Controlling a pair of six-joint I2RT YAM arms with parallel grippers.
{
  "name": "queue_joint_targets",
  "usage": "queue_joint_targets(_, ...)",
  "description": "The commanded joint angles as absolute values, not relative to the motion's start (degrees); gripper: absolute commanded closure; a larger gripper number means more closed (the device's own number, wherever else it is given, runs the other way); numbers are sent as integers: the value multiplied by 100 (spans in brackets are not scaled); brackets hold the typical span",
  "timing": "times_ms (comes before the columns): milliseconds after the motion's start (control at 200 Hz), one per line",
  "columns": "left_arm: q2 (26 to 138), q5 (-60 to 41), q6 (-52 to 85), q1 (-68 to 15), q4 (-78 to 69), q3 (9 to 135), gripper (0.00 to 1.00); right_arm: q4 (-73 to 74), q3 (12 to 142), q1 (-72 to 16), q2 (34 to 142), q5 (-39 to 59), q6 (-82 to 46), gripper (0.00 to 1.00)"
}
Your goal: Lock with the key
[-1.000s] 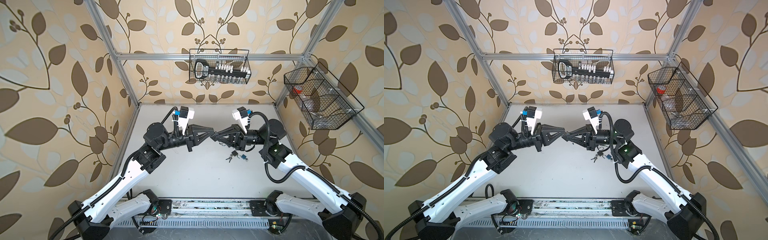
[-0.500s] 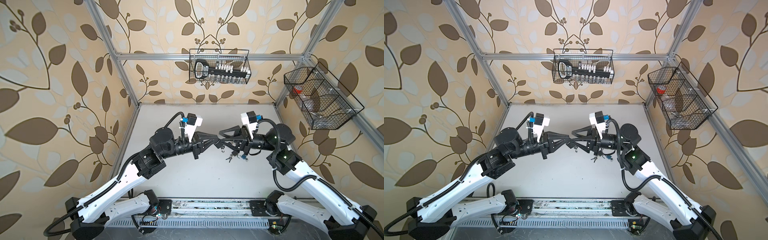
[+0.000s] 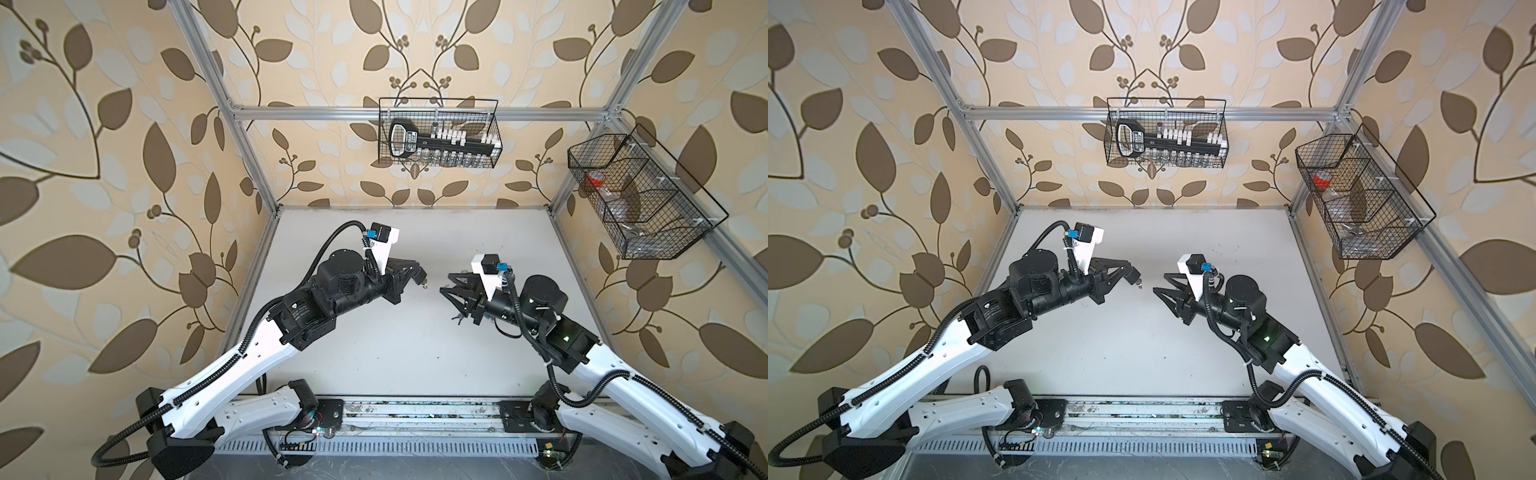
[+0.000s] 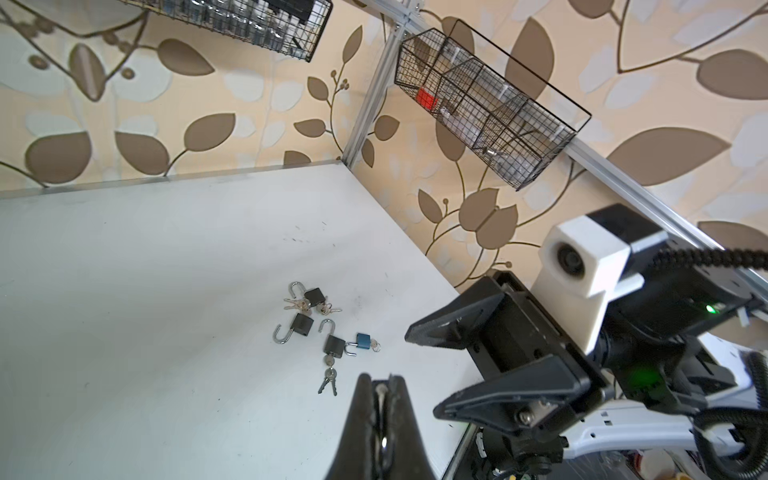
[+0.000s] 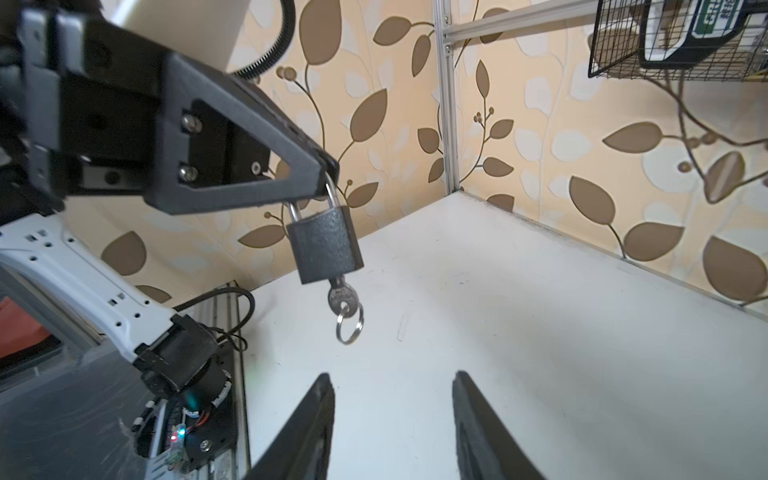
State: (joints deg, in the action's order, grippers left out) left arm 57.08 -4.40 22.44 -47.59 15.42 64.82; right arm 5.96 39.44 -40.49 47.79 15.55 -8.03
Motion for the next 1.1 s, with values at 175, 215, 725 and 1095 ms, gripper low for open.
queue_joint_targets(175, 5352, 35, 2559, -4764, 1311, 6568, 100, 2583, 3277, -4909, 5010, 492, -5, 53)
queue_joint_targets(215, 5307, 43, 2590, -4765, 1318, 6535, 100, 2809, 3207, -5045, 5069, 302, 110, 53)
queue_joint_targets(725, 5124, -11, 2742, -4766, 1312, 6404, 100, 3538, 3798, -5383, 6043, -239, 192, 60)
queue_joint_targets(1095, 5083, 23, 2794, -4764, 1362, 6359, 100, 3427, 3921, -5413, 6141, -168, 92, 67)
